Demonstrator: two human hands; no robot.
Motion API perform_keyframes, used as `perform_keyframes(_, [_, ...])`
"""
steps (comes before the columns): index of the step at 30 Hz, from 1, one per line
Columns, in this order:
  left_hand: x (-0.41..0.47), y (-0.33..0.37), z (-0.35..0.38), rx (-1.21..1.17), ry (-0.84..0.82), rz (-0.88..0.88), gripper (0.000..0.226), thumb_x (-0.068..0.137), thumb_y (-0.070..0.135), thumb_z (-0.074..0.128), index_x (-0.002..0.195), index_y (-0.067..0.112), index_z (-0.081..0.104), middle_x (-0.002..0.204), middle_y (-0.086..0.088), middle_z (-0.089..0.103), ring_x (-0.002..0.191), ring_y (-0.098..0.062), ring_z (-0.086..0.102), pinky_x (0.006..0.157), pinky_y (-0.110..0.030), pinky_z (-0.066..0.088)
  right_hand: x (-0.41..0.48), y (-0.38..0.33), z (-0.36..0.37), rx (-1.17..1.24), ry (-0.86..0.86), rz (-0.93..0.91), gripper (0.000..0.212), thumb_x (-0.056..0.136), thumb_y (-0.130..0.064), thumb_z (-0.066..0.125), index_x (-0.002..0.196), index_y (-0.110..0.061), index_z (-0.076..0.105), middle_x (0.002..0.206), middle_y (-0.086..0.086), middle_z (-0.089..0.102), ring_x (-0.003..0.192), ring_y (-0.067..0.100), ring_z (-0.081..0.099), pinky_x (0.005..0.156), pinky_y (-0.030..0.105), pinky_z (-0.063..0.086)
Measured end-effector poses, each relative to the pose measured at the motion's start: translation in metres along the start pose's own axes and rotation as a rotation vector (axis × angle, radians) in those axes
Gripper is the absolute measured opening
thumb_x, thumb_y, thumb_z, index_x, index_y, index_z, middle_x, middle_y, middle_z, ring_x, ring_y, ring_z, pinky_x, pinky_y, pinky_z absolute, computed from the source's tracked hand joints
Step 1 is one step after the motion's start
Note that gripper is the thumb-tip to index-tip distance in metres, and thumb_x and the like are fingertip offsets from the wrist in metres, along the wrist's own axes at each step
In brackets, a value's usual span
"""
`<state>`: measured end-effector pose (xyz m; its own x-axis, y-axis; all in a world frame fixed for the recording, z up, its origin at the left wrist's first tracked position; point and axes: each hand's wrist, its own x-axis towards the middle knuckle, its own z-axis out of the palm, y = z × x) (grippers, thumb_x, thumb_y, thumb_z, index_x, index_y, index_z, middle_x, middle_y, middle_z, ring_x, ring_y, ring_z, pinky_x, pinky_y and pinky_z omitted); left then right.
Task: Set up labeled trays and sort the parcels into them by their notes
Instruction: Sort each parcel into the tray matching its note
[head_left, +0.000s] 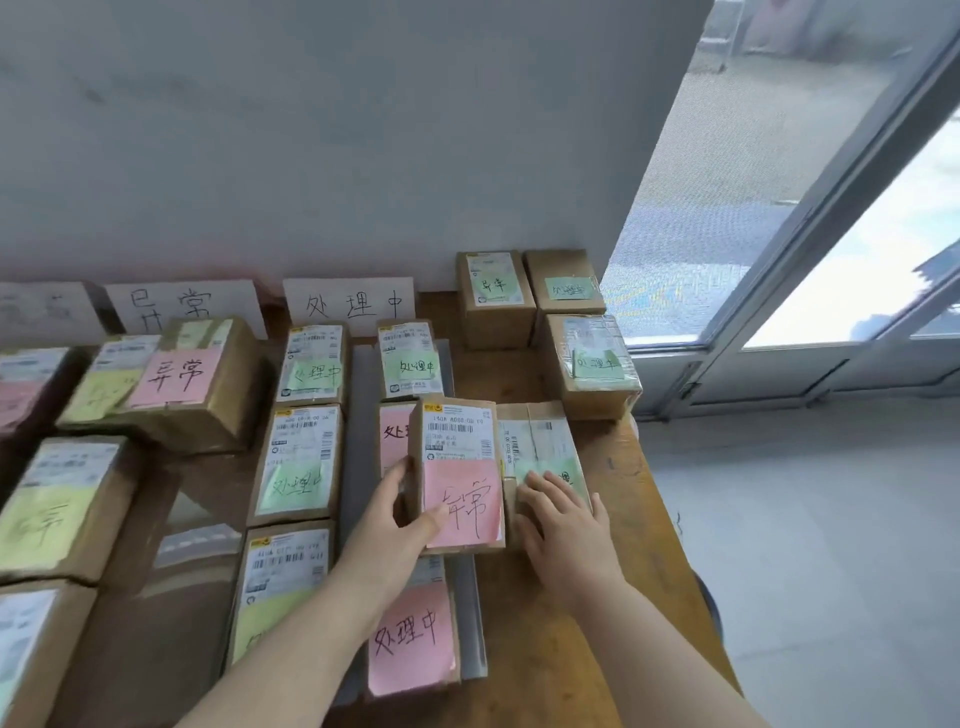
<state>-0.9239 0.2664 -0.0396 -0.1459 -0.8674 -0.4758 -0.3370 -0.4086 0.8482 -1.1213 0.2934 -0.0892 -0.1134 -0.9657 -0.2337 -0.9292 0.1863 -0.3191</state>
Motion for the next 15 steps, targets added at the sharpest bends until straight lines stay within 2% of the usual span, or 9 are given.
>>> perform_keyframes(2, [-0.004,0.000,0.004,0.037,-0.015,0.008,0.062,0.093,0.031,0.059,0.143,0.049,0.025,0.133,0.018,0.048,0.126,-0.014,0.046,0.102,-0.042,0.039,-0.012,0.002,0.002,0.008,0.010,0.014,0.041,0.100,-0.046,0.029,0.141,-0.039,0.035,0.155,-0.019,0.021,0.146,0.004,0.005,0.120,0.044,0.004])
perform_keyframes(5, [-0.014,0.004,0.011,0.052,-0.017,0.017,0.062,0.094,0.029,0.059,0.143,0.047,0.026,0.128,0.020,0.048,0.116,-0.011,0.051,0.081,-0.024,0.042,-0.026,0.007,0.002,0.008,0.025,0.006,0.041,0.100,-0.047,0.029,0.140,-0.039,0.034,0.155,-0.019,0.020,0.146,0.005,0.006,0.120,0.039,0.009])
perform_keyframes(6, [-0.016,0.004,0.013,0.053,-0.006,0.015,0.062,0.093,0.029,0.059,0.142,0.048,0.026,0.130,0.018,0.050,0.114,-0.011,0.052,0.078,-0.023,0.042,-0.030,0.009,0.002,0.006,0.030,-0.002,0.041,0.100,-0.047,0.029,0.140,-0.039,0.034,0.155,-0.019,0.020,0.146,0.005,0.006,0.119,0.038,0.011])
perform_keyframes(11, [-0.029,0.002,0.026,0.048,0.070,0.014,0.062,0.093,0.030,0.060,0.143,0.045,0.027,0.137,0.013,0.047,0.121,-0.014,0.048,0.090,-0.033,0.038,-0.040,0.019,-0.001,0.030,0.048,-0.024,0.042,0.098,-0.048,0.037,0.139,-0.038,0.037,0.154,-0.016,0.023,0.145,0.009,0.012,0.117,0.036,0.017])
perform_keyframes(13, [-0.037,0.002,0.031,0.035,0.100,0.002,0.064,0.093,0.029,0.060,0.144,0.044,0.027,0.138,0.011,0.048,0.124,-0.016,0.047,0.091,-0.033,0.038,-0.044,0.022,-0.002,0.123,0.078,0.075,0.058,0.092,-0.051,0.048,0.144,-0.035,0.028,0.155,-0.011,0.018,0.145,0.013,0.011,0.118,0.037,0.015])
perform_keyframes(15, [-0.047,0.002,0.036,0.018,0.131,-0.006,0.064,0.093,0.027,0.061,0.144,0.045,0.027,0.136,0.010,0.050,0.121,-0.015,0.049,0.093,-0.035,0.041,-0.043,0.025,-0.004,0.343,0.099,0.275,0.093,0.080,-0.052,0.065,0.151,-0.029,0.009,0.157,-0.003,0.010,0.145,0.019,0.006,0.119,0.040,0.014])
